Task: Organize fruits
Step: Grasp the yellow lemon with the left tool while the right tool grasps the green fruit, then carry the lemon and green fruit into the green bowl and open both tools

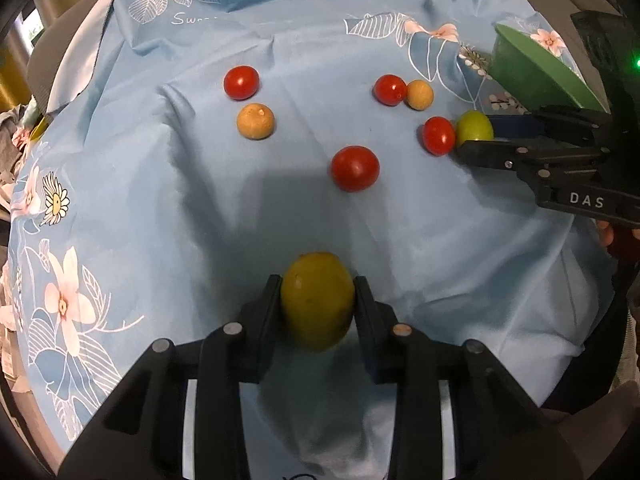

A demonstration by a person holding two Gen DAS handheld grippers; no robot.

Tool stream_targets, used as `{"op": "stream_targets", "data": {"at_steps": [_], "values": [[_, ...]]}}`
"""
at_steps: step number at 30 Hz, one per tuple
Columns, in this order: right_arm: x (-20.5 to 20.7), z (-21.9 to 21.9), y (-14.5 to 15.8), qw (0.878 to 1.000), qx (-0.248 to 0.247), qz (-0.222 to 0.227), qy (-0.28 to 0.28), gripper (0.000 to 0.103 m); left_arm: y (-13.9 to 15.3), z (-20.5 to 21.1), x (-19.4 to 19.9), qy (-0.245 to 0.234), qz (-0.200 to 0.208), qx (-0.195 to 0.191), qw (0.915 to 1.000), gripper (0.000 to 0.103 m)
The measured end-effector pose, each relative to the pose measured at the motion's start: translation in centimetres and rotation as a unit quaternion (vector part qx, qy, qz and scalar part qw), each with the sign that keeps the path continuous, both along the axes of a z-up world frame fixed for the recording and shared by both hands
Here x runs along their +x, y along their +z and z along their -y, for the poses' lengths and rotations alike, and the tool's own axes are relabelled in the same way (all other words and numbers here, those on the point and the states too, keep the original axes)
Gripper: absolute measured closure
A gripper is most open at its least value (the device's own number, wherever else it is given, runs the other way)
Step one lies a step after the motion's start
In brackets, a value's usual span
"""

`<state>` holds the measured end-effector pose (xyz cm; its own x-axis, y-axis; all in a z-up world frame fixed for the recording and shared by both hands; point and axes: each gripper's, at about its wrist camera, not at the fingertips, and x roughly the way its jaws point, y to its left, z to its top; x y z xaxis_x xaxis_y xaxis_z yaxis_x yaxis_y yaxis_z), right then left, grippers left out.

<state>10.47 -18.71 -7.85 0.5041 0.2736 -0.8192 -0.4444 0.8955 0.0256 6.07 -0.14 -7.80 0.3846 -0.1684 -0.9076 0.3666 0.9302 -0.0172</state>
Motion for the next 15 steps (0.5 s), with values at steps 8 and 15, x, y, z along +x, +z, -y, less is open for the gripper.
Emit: {"op": "stream_targets", "data": {"at_steps": [8,15], "values": [[-0.3,0.1,0.0,1.0,0.017,0.006,-0.004,0.059,0.1,0.0,-0.6,0.01,0.005,-0.031,0.9995,0.069],[-1.3,0.7,1.1,0.999,0.042,0.008,-0.01,0.058,1.0,-0.4,-1.2,0.022,0.015,-0.059,0.9979,0.069]]}}
